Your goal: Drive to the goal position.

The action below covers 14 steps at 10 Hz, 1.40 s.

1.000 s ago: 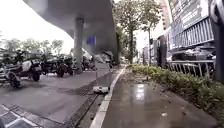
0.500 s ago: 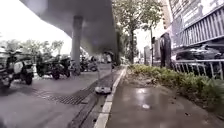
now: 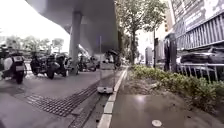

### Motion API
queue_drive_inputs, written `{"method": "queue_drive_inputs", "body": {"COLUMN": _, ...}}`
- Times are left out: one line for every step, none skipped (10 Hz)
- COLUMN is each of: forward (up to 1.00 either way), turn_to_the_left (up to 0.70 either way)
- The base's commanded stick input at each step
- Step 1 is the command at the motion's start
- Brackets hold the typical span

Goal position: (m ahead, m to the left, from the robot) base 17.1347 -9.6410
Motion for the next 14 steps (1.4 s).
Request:
{"method": "queue_drive_inputs", "body": {"forward": 0.70, "turn_to_the_left": 0.01}}
{"method": "queue_drive_inputs", "body": {"forward": 0.70, "turn_to_the_left": 0.01}}
{"method": "queue_drive_inputs", "body": {"forward": 0.70, "turn_to_the_left": 0.12}}
{"method": "queue_drive_inputs", "body": {"forward": 0.70, "turn_to_the_left": 0.10}}
{"method": "queue_drive_inputs", "body": {"forward": 0.70, "turn_to_the_left": 0.02}}
{"method": "queue_drive_inputs", "body": {"forward": 0.70, "turn_to_the_left": 0.01}}
{"method": "queue_drive_inputs", "body": {"forward": 0.70, "turn_to_the_left": 0.01}}
{"method": "queue_drive_inputs", "body": {"forward": 0.70, "turn_to_the_left": 0.01}}
{"method": "queue_drive_inputs", "body": {"forward": 0.70, "turn_to_the_left": 0.01}}
{"method": "queue_drive_inputs", "body": {"forward": 0.70, "turn_to_the_left": 0.01}}
{"method": "queue_drive_inputs", "body": {"forward": 0.70, "turn_to_the_left": 0.01}}
{"method": "queue_drive_inputs", "body": {"forward": 0.70, "turn_to_the_left": 0.01}}
{"method": "queue_drive_inputs", "body": {"forward": 0.70, "turn_to_the_left": 0.01}}
{"method": "queue_drive_inputs", "body": {"forward": 0.70, "turn_to_the_left": 0.01}}
